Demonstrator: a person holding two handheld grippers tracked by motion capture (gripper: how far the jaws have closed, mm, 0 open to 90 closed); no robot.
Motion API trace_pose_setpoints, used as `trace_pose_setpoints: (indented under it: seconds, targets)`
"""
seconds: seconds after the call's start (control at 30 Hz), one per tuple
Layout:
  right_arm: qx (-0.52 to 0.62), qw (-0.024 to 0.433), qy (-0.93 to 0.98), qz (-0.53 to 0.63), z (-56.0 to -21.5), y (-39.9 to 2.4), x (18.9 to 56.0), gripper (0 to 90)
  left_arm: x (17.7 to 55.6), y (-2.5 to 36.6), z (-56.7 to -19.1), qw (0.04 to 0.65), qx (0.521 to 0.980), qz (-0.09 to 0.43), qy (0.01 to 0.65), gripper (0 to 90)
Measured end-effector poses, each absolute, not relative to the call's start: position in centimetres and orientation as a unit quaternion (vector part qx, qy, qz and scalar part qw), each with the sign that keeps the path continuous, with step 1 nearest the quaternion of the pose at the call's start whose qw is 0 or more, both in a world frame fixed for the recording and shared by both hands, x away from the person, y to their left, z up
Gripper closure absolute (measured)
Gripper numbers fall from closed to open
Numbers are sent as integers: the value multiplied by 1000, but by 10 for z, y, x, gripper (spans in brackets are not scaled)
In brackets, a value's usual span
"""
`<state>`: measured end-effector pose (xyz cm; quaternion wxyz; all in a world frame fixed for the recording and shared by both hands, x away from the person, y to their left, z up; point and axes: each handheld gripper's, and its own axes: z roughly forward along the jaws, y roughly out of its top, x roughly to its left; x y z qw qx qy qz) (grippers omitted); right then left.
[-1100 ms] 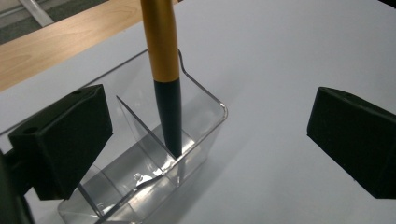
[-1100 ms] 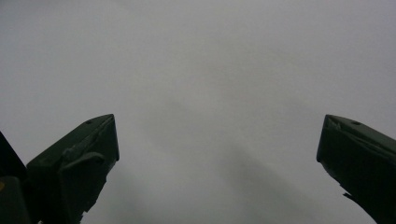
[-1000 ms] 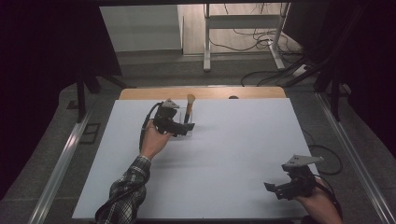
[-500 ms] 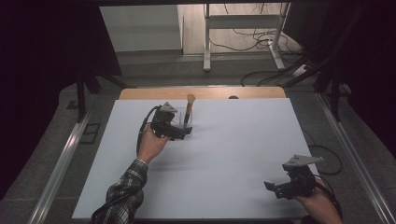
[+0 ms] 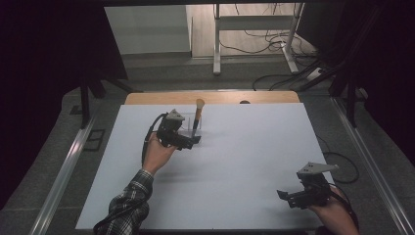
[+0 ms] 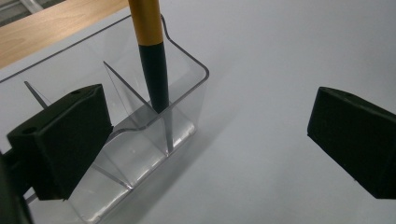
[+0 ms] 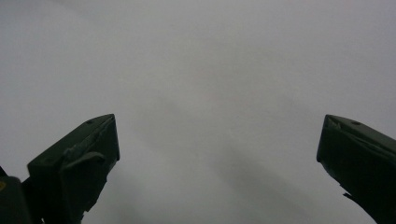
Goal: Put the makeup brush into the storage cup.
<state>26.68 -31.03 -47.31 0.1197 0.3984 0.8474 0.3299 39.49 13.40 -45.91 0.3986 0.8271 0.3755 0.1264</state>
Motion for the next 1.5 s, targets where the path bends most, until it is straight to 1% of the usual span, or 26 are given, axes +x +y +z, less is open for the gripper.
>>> trace_pose_setpoints:
  seconds: [0.83,1.5]
  targets:
    - [400,122,846,331,-473,-311,267,0,385,128,-454,394,833,123,368,4]
    - [399,125,846,330,-472,-310,266,0,371,138,-454,390,835,118,370,0]
